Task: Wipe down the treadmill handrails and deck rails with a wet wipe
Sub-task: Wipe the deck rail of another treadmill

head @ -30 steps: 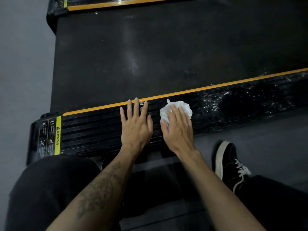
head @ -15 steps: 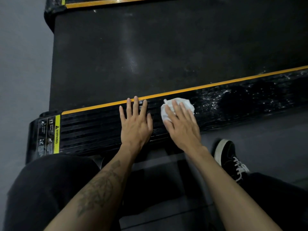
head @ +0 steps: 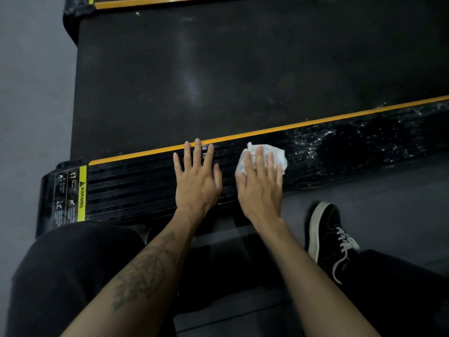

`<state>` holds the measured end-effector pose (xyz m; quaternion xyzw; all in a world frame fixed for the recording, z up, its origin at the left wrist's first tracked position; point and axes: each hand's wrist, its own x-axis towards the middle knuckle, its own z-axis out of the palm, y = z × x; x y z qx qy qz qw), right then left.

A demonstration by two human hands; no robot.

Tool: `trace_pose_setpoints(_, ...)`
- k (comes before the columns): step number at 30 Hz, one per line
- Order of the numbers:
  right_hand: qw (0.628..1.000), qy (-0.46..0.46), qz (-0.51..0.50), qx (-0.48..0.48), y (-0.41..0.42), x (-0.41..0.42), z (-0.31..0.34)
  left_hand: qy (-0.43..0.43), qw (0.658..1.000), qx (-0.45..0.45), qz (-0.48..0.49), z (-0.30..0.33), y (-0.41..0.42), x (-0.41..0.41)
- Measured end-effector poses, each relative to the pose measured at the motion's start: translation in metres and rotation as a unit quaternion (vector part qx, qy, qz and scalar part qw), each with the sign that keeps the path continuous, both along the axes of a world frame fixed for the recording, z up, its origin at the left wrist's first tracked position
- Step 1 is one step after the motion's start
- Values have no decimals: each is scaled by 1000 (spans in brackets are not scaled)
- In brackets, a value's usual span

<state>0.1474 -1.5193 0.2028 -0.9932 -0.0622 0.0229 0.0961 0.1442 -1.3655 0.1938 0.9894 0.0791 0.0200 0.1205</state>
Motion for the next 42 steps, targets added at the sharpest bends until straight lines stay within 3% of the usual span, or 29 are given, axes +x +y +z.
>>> trace_pose_setpoints(4, 988, 11, 154, -10, -4, -5, 0, 5, 1000, -3, -1, 1, 0, 0)
trace_pose_setpoints(10, 1000, 4, -3, -10, -12, 0, 5, 0, 1000, -5, 1, 1, -1, 0)
trace_pose_setpoints(15, 986, 7, 164, -31, -11, -6, 0, 2, 1000, -7, -2, 1, 0, 0)
trace_pose_setpoints(21, 1000, -24, -6, 3, -19, -4, 0, -1, 1000, 2, -14, -1, -1, 0)
trace_pose_setpoints(26, 983, -37, 178, -22, -18, -15, -2, 1, 1000, 5, -18, -2, -1, 0)
trace_pose_setpoints(32, 997, -70, -28, -7, -17, -16, -4, 0, 1000, 7, -24, -3, -1, 0)
trace_pose_setpoints(38, 983, -97, 159, -2, -27, -23, -12, -7, 1000, 15, -26, -4, -1, 0)
trace_pose_setpoints(42, 995, -81, 6, 52, -30, -18, -8, -5, 1000, 13, -27, -5, 0, 1)
